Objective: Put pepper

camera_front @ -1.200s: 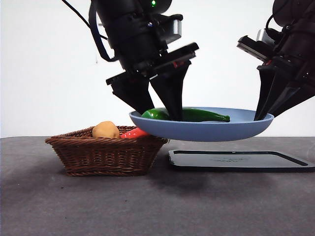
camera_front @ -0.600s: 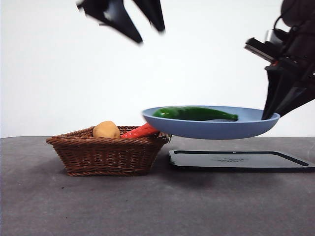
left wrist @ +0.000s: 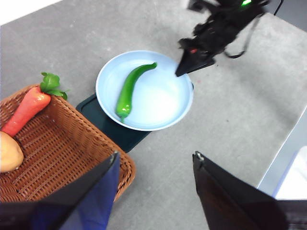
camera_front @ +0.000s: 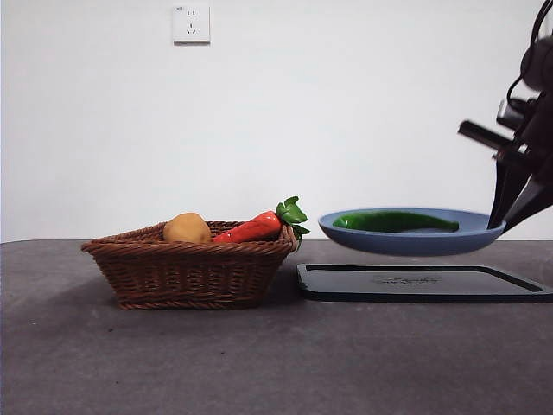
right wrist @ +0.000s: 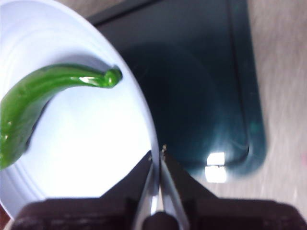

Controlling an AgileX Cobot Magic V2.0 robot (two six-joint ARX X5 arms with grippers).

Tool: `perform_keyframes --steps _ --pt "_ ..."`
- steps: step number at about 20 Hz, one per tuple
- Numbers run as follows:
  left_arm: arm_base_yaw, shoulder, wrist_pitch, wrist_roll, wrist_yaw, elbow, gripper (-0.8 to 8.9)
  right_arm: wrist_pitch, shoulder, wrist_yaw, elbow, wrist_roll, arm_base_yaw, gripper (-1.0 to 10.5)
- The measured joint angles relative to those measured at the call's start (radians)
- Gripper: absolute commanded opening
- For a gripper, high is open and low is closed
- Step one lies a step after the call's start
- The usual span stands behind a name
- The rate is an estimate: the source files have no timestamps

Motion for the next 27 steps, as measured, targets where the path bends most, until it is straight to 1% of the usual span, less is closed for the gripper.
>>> perform_keyframes --steps 4,6,11,12,16,17,19,22,24,27 --pt "0.000 -0.011 0.000 -0.010 0.000 0.000 2.72 0.032 0.118 0.004 0.048 0.000 -0.005 0.0" --pt "0.000 -0.011 -0.005 -0.010 0.000 0.000 2.72 0.059 0.142 0.004 0.048 0.000 -0.005 0.0" --pt "0.000 -0.011 -0.007 -0.022 0.000 0.000 2.72 0.063 0.159 0.003 0.049 0.000 -0.006 0.0" --pt "0.000 -0.011 -0.007 -0.025 0.000 0.000 2.72 0.063 0.159 0.003 0.049 0.000 -0.006 0.2" --pt "0.000 -0.011 -0.007 -0.029 0.000 0.000 2.72 0.062 0.159 0.003 0.049 -0.006 -0.006 1.7" --pt "0.000 -0.011 -0.008 -0.029 0.000 0.000 2.72 0.062 0.159 0.003 0.049 -0.009 -0.007 1.9" --pt "0.000 -0.011 -0.019 -0.029 0.000 0.000 2.72 0.052 0.156 0.003 0.049 -0.011 -0.014 2.0" --pt "0.000 -0.011 -0.027 -0.029 0.000 0.000 2.72 0.018 0.079 0.003 0.049 -0.025 -0.024 2.0" --pt "0.000 -0.011 -0.029 -0.029 0.000 0.000 2.72 -0.008 -0.033 0.001 0.049 -0.040 -0.029 2.0" --pt "0.000 -0.011 -0.029 -0.029 0.000 0.000 2.71 -0.101 -0.207 -0.004 0.053 -0.068 -0.025 2.0"
